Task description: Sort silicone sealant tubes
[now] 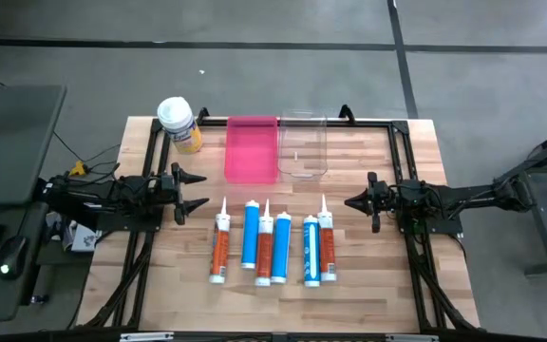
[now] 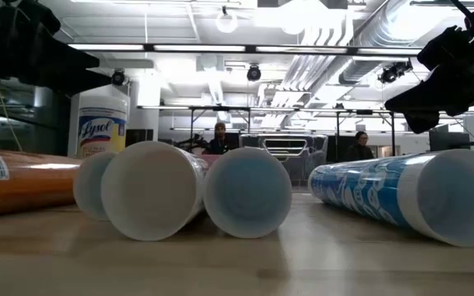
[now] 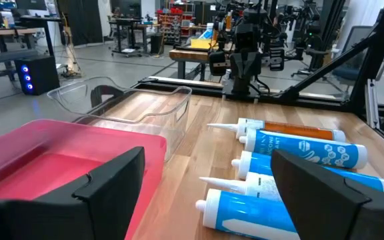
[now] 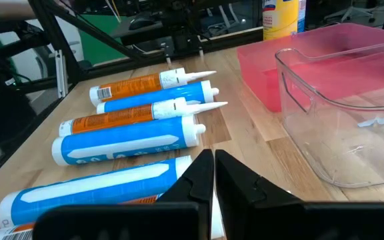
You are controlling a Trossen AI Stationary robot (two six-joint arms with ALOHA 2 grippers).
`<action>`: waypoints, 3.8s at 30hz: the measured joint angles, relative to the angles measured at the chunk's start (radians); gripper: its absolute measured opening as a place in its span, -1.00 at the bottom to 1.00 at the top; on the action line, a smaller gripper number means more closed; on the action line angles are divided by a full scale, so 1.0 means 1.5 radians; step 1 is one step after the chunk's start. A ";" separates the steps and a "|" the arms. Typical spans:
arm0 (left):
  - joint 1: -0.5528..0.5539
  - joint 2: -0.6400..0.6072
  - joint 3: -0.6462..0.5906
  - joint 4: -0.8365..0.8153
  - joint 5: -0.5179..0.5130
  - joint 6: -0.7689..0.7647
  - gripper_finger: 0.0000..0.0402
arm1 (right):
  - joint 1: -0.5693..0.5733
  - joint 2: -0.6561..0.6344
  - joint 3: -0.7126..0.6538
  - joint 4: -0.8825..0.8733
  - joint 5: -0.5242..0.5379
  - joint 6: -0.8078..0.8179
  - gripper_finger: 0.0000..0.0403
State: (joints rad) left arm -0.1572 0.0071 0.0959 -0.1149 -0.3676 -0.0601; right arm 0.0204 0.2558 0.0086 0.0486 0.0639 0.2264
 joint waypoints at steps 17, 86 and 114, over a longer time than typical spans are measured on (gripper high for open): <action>0.000 0.000 0.000 0.000 0.000 0.000 0.59 | 0.000 0.000 0.000 0.000 0.000 0.000 -0.94; 0.000 0.000 0.000 0.000 0.000 0.000 0.59 | 0.000 0.000 0.000 0.023 0.046 0.100 -0.94; 0.000 0.000 0.000 0.000 0.000 0.000 0.59 | 0.000 0.312 0.363 -0.400 0.106 0.649 -0.94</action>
State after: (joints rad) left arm -0.1574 0.0069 0.0959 -0.1150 -0.3676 -0.0601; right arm 0.0197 0.7242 0.5530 -0.5520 0.2223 1.1995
